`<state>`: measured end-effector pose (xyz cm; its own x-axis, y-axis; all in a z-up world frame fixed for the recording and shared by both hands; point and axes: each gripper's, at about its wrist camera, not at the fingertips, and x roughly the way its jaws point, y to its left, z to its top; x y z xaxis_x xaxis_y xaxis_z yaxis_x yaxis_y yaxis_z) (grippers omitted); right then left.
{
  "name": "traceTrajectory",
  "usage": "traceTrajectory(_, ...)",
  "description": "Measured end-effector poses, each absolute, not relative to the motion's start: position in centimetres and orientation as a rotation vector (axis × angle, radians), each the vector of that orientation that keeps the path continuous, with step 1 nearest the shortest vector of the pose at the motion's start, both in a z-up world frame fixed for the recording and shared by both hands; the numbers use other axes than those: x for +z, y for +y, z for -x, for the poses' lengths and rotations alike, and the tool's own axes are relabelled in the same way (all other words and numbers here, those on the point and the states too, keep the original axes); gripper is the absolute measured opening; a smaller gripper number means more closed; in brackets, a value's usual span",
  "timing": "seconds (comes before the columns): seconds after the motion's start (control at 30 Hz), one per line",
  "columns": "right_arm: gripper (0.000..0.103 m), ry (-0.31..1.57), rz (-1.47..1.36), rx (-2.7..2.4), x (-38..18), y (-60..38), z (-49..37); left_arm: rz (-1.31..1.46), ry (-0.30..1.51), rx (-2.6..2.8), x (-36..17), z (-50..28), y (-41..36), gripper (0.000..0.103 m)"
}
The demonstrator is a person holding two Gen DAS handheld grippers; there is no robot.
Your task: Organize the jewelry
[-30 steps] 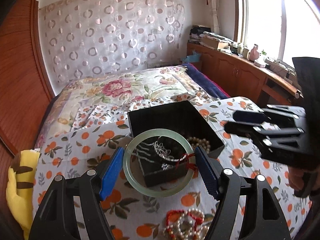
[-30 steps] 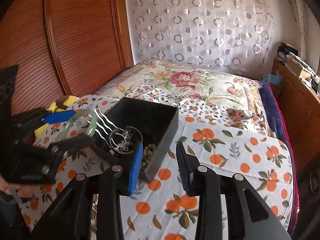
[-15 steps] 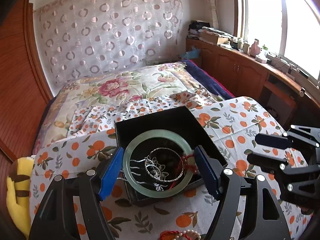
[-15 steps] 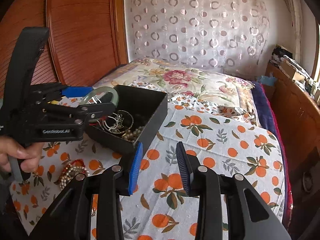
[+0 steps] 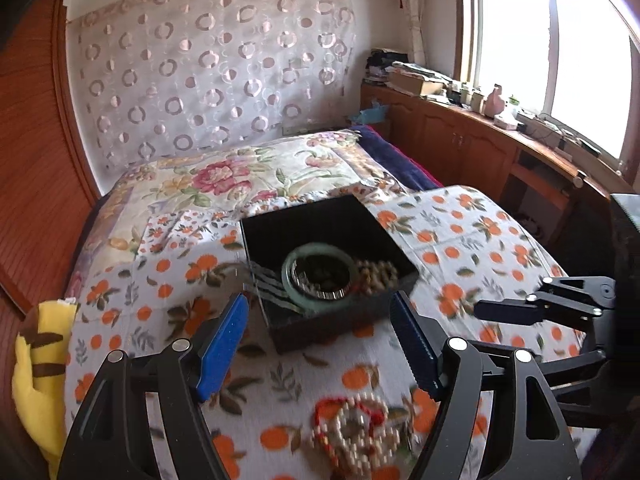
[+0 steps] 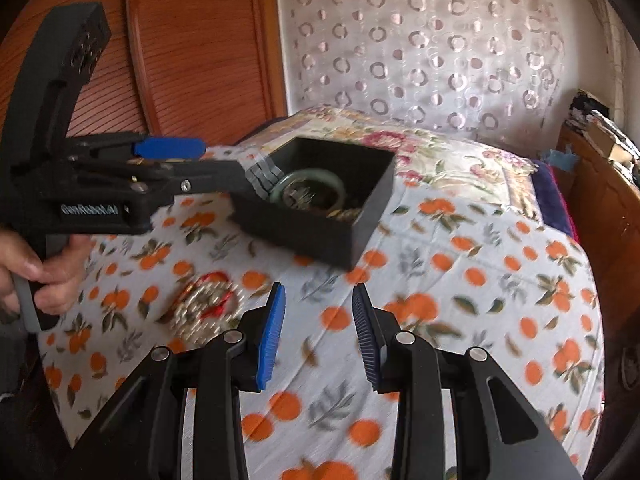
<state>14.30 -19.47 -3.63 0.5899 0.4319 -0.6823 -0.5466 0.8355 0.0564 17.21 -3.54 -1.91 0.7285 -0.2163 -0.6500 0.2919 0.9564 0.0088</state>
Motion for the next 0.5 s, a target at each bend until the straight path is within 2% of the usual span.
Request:
traceTrajectory(0.37,0.037,0.824,0.215,0.675,-6.2,-17.3,-10.9,-0.094,0.753,-0.285,-5.2,-13.2,-1.2,0.070)
traceTrajectory(0.5,0.030,0.856,0.243,0.691,-7.0,-16.5,-10.7,-0.094,0.782,-0.284,-6.6,-12.3,-0.8,0.070)
